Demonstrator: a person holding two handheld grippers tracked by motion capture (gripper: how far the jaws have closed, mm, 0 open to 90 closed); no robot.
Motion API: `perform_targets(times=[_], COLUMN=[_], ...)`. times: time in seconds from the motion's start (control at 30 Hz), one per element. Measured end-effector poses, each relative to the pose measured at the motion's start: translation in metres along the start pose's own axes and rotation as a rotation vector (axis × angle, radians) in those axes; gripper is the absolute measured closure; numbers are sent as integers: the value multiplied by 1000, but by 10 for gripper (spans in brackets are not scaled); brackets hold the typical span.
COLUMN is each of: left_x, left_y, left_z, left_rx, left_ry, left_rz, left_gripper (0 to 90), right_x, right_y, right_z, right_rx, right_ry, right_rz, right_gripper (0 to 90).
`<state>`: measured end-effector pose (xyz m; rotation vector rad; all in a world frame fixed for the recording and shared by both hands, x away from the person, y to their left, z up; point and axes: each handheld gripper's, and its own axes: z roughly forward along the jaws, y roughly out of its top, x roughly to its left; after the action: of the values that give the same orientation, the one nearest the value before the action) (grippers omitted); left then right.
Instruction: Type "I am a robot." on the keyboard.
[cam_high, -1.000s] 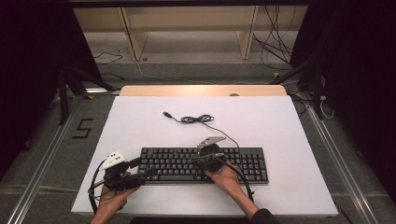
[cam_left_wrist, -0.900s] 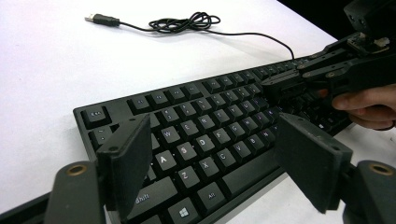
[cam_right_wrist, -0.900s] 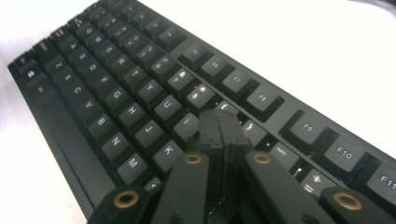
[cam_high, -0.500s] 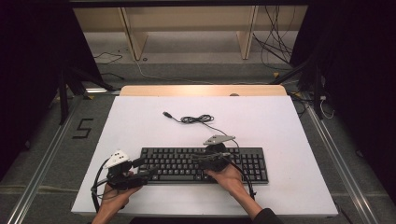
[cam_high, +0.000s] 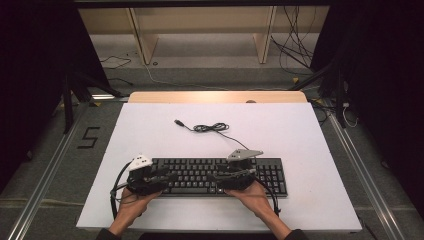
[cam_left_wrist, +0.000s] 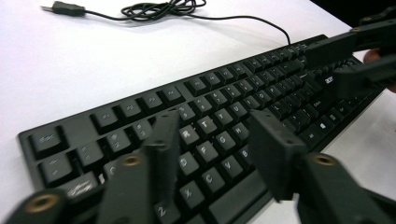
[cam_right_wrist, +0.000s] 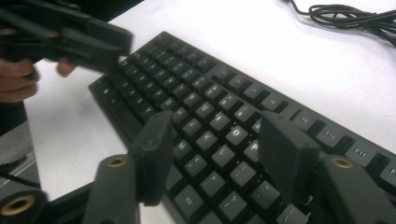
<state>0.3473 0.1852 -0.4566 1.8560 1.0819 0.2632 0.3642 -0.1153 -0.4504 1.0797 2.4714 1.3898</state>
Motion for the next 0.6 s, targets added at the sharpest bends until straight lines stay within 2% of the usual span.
perform_targets(times=[0.13, 0.17, 0.4, 0.6], left_x=[-2, -4, -6, -4], left_y=[5, 7, 12, 12], left_z=[10, 16, 32, 42], left_rx=[20, 32, 77, 112], left_ry=[-9, -6, 4, 14], left_rz=[18, 36, 56, 61], left_gripper=[709, 735, 887, 889], right_x=[2, 3, 6, 8], right_y=[-4, -4, -7, -9], right_z=[-4, -5, -8, -10], right_rx=[0, 2, 1, -4], right_ry=[14, 17, 14, 18], right_rz=[-8, -11, -17, -20], right_gripper=[424, 419, 401, 379])
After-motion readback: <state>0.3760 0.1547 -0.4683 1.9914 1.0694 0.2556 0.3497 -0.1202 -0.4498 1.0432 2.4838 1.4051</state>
